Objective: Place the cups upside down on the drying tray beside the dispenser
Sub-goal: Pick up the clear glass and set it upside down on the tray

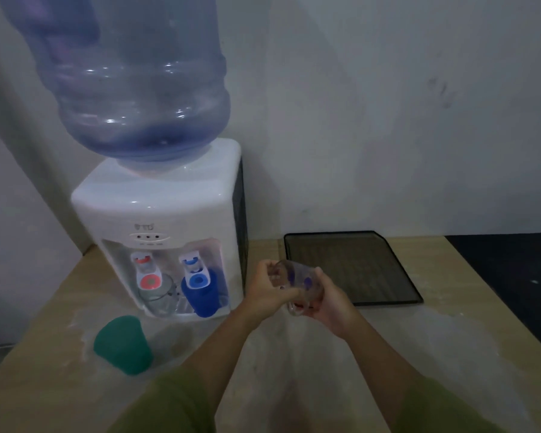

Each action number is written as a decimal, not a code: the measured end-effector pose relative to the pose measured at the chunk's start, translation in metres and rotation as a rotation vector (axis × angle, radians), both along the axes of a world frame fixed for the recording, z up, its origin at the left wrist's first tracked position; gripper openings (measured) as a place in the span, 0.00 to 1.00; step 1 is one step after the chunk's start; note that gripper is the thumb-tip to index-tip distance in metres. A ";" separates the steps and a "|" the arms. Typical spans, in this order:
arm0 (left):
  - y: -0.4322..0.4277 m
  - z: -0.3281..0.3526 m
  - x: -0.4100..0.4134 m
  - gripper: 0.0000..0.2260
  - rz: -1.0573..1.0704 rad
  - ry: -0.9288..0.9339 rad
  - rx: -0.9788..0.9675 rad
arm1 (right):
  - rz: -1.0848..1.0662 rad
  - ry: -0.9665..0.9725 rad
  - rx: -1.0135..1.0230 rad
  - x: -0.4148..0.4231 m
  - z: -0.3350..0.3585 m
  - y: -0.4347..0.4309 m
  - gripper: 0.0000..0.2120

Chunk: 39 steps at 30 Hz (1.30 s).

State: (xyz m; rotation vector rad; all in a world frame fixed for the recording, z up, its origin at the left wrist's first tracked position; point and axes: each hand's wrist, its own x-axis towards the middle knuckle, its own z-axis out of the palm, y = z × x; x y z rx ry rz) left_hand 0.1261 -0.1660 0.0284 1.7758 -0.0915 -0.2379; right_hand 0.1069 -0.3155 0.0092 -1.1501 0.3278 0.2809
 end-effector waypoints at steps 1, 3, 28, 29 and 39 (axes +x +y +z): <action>-0.009 -0.002 0.008 0.25 0.008 0.022 -0.033 | 0.009 -0.013 0.047 0.008 0.000 -0.010 0.21; -0.026 -0.005 0.024 0.25 0.018 0.065 -0.084 | 0.028 -0.026 0.116 0.023 0.000 -0.027 0.20; -0.061 -0.106 0.126 0.23 -0.081 -0.029 0.702 | -0.080 -0.081 -1.058 0.200 -0.056 -0.071 0.27; -0.061 -0.107 0.127 0.22 -0.075 -0.035 0.698 | -0.082 -0.088 -1.065 0.203 -0.057 -0.069 0.27; -0.063 -0.117 0.129 0.21 0.004 -0.060 0.616 | -0.099 -0.145 -1.102 0.226 -0.075 -0.043 0.29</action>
